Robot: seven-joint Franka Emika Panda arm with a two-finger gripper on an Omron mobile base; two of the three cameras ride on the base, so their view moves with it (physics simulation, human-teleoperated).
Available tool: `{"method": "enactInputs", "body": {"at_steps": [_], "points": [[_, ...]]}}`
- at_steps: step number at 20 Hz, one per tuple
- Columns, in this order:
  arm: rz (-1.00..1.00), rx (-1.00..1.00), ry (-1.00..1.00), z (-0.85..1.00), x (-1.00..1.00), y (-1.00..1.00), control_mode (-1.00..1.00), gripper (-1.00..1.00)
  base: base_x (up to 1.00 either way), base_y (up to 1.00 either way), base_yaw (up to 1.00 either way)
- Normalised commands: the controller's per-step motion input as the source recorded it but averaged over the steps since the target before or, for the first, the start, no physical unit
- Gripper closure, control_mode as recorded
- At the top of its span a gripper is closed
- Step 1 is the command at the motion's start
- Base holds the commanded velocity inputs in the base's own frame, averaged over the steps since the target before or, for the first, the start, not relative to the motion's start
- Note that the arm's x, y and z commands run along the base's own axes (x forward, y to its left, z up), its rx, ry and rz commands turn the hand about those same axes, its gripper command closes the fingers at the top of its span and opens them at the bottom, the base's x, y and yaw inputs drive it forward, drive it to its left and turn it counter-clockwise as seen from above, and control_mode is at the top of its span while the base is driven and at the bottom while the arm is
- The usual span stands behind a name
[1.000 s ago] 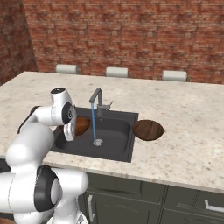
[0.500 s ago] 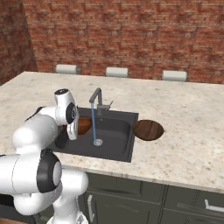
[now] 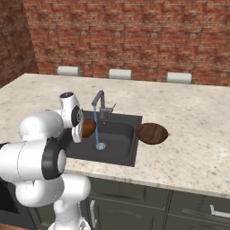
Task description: Rinse each bowl for a few seconds and place them down in the sink or on the counter.
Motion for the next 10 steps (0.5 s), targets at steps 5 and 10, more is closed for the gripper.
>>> {"method": "enactInputs", "body": {"at_steps": [5, 10], "points": [[-0.02, 0.00, 0.00, -0.12, 0.24, 0.00, -1.00, 1.00, 0.00, 0.00, 0.00], [-0.02, 0.00, 0.00, -0.13, 0.25, 0.00, -1.00, 1.00, 0.00, 0.00, 0.00]]}}
